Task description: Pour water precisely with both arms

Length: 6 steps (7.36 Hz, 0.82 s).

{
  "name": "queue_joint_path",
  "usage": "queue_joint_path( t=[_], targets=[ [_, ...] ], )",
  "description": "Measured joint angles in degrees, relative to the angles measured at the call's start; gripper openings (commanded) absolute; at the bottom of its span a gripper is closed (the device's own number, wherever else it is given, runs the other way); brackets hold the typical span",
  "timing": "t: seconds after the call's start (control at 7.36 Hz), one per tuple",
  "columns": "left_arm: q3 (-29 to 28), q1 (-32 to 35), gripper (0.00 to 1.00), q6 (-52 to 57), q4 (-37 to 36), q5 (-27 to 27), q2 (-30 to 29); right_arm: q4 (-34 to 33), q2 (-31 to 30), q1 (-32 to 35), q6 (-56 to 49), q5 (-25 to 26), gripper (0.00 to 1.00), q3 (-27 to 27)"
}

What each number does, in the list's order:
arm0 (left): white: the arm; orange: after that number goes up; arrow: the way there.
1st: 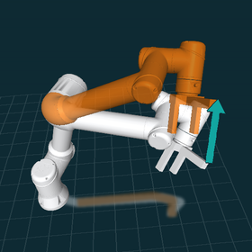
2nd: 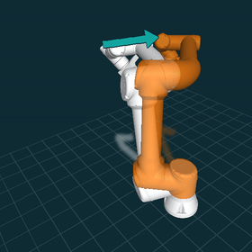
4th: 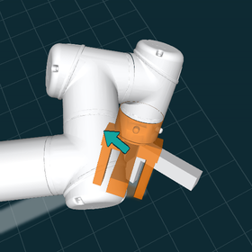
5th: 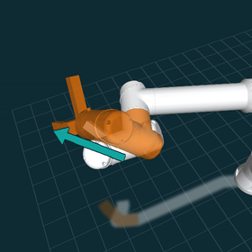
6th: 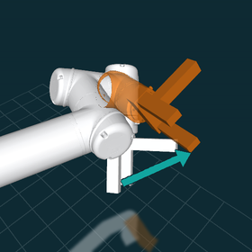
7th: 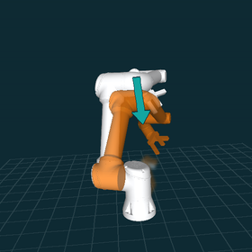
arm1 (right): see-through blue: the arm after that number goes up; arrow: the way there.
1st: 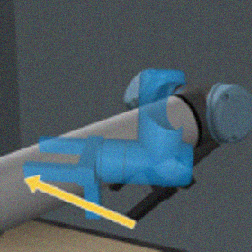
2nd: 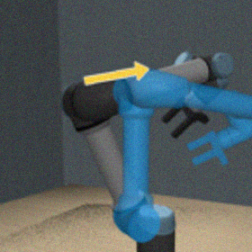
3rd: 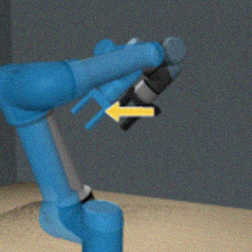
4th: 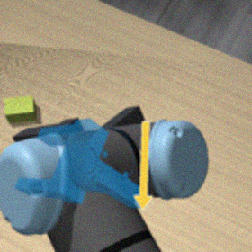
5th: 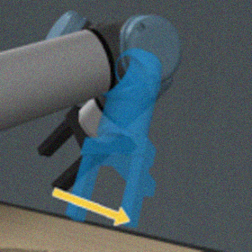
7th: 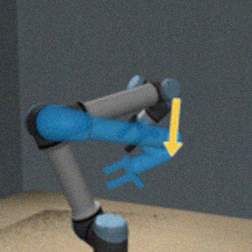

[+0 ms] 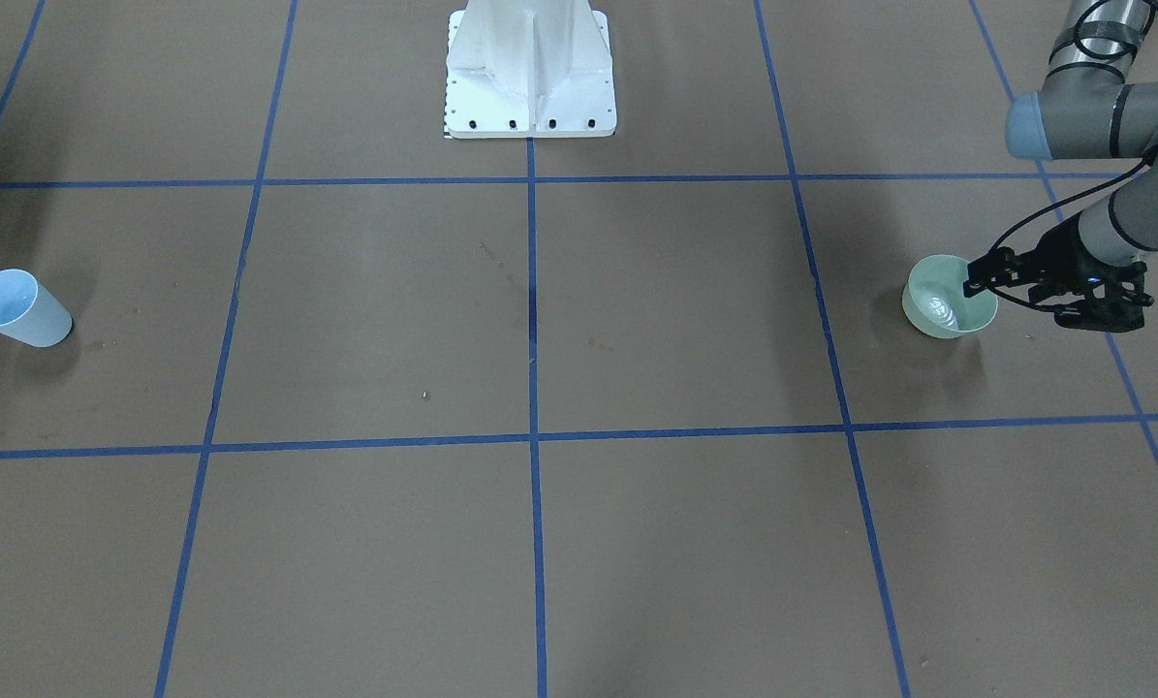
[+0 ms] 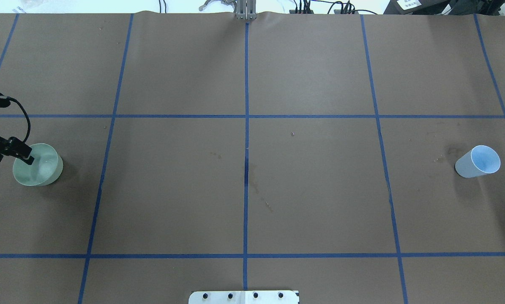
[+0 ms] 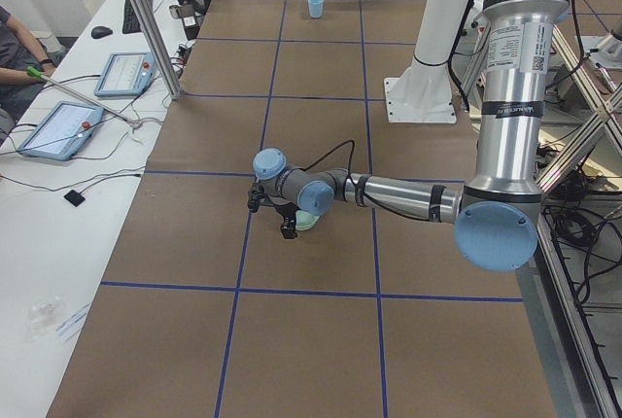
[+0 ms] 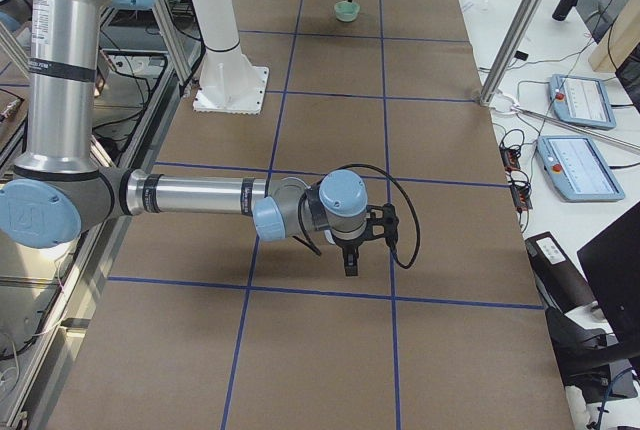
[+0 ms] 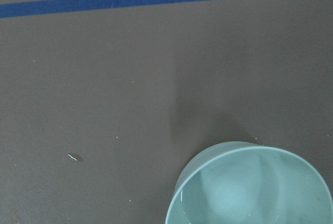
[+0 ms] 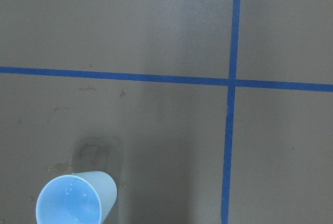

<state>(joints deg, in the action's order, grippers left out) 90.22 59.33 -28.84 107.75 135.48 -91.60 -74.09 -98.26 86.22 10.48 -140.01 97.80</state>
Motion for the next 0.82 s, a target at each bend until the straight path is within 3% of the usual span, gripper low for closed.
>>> queue_joint_path(
  t=[0.14,0.82],
  targets=[
    [-1.6,-0.5,0.01,-0.1,0.8,0.2,-0.4,0.0,0.0,0.0,0.0,0.0,1.00,0.0],
    [-1.5,-0.8,0.00,-0.6,1.9,0.9,-0.8,0.0,-0.1,0.0,0.0,-0.1,1.00,0.0]
  ],
)
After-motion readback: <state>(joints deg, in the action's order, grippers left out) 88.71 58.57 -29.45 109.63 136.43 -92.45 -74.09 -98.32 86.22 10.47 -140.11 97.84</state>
